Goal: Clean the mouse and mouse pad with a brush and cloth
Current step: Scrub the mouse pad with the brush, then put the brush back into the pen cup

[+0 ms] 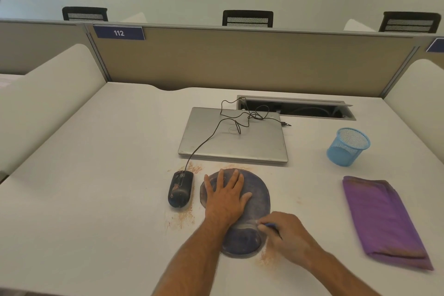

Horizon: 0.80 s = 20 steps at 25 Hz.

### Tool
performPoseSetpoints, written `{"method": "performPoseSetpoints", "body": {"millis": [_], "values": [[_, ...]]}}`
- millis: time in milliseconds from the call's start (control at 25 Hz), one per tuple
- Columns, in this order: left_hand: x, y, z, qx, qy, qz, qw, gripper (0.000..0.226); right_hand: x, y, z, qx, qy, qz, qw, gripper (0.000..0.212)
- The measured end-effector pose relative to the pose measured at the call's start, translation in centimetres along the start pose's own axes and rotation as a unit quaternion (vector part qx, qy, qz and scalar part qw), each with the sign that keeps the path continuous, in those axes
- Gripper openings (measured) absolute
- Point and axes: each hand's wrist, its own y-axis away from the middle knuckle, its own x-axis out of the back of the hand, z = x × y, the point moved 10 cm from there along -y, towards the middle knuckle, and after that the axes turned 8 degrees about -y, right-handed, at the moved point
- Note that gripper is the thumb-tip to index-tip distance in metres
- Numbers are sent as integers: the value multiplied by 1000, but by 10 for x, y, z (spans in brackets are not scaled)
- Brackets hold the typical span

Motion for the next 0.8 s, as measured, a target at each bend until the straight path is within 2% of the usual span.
{"method": "performPoseSetpoints", "body": {"millis": [80, 200, 240, 360, 440, 640, 720, 800], "values": [[0, 0, 0, -1, 0, 2, 1000, 68, -5, -1, 0, -6, 11, -50, 999, 19], [1, -1, 0, -1, 2, 0, 1000, 68, 20, -4, -2, 21, -58, 39, 997, 17], [1, -1, 0, -1, 2, -3, 1000, 68, 21, -4, -2, 22, -52, 44, 997, 15], [2, 1, 0, -2, 6, -10, 1000, 68, 1, -1, 5, -20, -52, -44, 997, 22], [3, 1, 0, -2, 11, -15, 1000, 68, 6, -1, 8, -39, -128, -48, 990, 29], [10, -2, 7, -25, -10, -8, 1000, 68, 69, -6, 15, -16, -334, 93, 938, 28], [21, -9, 21, -48, 15, 15, 999, 69, 104, -8, 20, -5, -340, 156, 927, 27], [33, -19, 49, -95, 31, 32, 994, 70, 148, -6, 29, -4, -292, 235, 927, 22]]}}
